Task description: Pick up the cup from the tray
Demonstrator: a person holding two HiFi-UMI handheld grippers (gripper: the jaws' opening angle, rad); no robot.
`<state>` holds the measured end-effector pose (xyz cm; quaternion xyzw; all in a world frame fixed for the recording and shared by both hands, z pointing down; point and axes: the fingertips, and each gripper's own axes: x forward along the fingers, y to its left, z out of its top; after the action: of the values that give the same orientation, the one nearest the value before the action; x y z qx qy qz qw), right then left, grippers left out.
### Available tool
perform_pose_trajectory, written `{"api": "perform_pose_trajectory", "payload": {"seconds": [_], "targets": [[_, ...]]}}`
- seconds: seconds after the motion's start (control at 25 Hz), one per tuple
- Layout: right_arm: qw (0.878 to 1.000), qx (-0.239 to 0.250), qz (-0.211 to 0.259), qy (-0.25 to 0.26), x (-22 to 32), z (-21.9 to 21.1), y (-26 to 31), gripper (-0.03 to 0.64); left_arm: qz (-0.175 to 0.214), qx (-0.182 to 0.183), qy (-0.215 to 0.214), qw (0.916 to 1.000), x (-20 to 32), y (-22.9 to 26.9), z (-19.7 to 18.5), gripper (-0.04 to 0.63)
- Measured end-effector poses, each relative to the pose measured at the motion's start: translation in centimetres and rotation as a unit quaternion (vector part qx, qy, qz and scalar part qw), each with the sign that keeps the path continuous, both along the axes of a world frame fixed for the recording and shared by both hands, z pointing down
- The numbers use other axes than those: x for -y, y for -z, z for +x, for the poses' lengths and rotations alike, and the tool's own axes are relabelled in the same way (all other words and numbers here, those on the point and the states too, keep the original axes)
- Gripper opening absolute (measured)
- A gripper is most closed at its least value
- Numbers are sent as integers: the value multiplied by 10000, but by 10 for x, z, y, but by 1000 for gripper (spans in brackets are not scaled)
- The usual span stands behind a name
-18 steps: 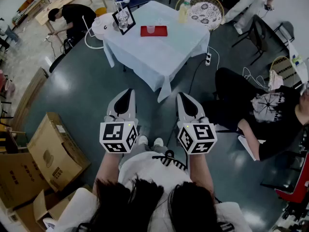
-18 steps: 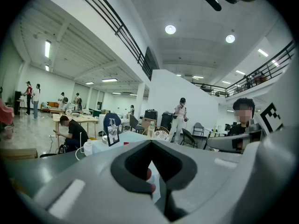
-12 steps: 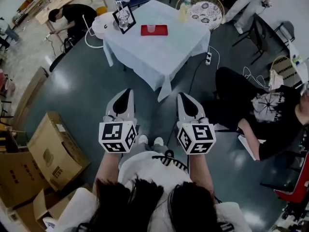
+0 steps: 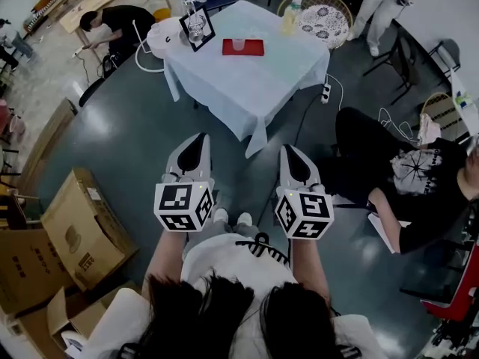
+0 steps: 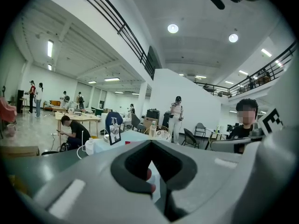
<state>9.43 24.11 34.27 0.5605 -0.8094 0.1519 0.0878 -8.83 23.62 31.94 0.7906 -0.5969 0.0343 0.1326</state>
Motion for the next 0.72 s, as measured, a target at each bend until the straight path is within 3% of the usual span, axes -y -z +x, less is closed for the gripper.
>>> {"api": "perform_pose_trajectory", "payload": {"seconds": [0.16, 0.72], "targets": [[10000, -90, -1, -39, 2, 6, -1, 26, -4, -39, -75, 10000, 2, 0, 9, 0], [9979, -138, -127, 626, 9, 15, -14, 52, 5, -139, 5, 9999, 10, -1, 39, 0]]}}
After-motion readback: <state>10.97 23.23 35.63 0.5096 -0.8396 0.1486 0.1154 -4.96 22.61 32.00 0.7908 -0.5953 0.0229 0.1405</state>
